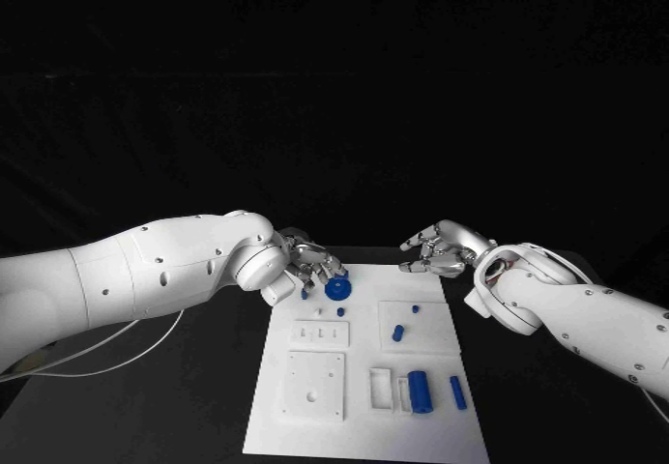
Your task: Assemble the parts on the task board
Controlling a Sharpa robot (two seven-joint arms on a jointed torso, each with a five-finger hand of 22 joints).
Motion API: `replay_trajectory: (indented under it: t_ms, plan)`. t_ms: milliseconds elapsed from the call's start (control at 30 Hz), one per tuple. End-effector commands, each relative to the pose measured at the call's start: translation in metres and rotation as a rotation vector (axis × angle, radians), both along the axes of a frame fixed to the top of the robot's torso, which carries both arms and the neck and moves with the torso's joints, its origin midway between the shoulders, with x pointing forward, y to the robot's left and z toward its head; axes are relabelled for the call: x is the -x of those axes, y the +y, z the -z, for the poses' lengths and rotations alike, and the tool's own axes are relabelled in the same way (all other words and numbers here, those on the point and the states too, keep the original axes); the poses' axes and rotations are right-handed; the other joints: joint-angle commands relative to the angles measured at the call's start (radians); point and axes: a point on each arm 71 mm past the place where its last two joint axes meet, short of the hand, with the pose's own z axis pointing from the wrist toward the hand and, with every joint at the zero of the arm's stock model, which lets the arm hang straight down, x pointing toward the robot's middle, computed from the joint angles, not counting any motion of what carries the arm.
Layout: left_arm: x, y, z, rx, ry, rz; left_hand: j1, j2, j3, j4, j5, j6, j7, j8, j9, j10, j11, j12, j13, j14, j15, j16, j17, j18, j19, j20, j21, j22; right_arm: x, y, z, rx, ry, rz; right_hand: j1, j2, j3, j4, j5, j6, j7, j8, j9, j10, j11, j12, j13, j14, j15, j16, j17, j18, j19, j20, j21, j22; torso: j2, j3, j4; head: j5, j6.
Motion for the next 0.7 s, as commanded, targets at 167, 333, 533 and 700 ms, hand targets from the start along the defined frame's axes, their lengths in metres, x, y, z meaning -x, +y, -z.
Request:
replay_trajectory:
  t_ms: [167,333,533,700]
  plan:
    - [0.011,0.009,0.005,-0.045,-0.012,-0.003,0.014,-0.001,-0.014,0.006,-0.011,0.173,-0.102,-0.002,0.205,0.050,-0.012,0.029,0.000,0.011,-0.001,0.021,0.027,-0.012,0.013,0.002,-0.014,0.022,0.001,-0.010,-0.005,-0.084,-0.026,0.018,-0.006,0.008,0.012,-0.011,0.024,0.017,-0.002,-0.003,-0.001,-0.008,-0.002,0.006,-0.009,-0.011,-0.003,-0.017,-0.011,0.015,0.026,0.003,-0.021,0.110,-0.001,-0.0002,0.0027,-0.002,-0.016]
    - [0.017,0.015,0.010,-0.077,-0.015,-0.007,0.015,0.000,-0.018,0.009,-0.020,0.186,-0.107,-0.002,0.227,0.050,-0.014,0.049,-0.004,0.014,0.001,0.036,0.045,-0.009,0.019,0.007,-0.023,0.043,-0.002,-0.018,-0.006,-0.141,-0.028,0.041,-0.012,0.008,0.023,-0.017,0.040,0.007,0.001,-0.003,-0.001,-0.022,0.002,-0.044,-0.063,-0.077,0.005,-0.152,-0.112,0.037,-0.030,0.014,-0.273,0.042,-0.004,-0.0013,0.0042,-0.001,-0.030]
    - [0.025,0.017,0.017,-0.110,-0.002,0.001,0.017,0.006,-0.025,0.012,-0.037,0.203,-0.113,-0.002,0.258,0.050,-0.017,0.077,-0.025,0.016,0.002,0.056,0.063,-0.003,0.025,0.013,-0.029,0.069,-0.009,-0.030,-0.007,-0.243,-0.016,0.090,-0.009,0.008,0.040,-0.022,0.056,0.000,0.008,-0.004,-0.001,-0.037,0.013,-0.197,-0.270,-0.164,0.026,-0.273,-0.253,0.035,-0.105,0.032,-0.656,-0.148,-0.013,-0.0016,0.0092,0.001,-0.044]
    - [0.032,0.014,0.023,-0.129,0.014,0.023,0.018,0.015,-0.030,0.015,-0.059,0.213,-0.116,-0.001,0.285,0.050,-0.018,0.098,-0.050,0.017,0.004,0.066,0.066,0.001,0.029,0.018,-0.039,0.091,-0.017,-0.038,-0.010,-0.329,-0.010,0.134,-0.009,0.008,0.048,-0.033,0.064,0.001,0.014,-0.004,-0.001,-0.035,0.026,-0.286,-0.442,-0.234,0.047,-0.325,-0.355,0.023,-0.132,0.051,-0.773,-0.244,-0.019,-0.0011,0.0113,-0.003,-0.050]
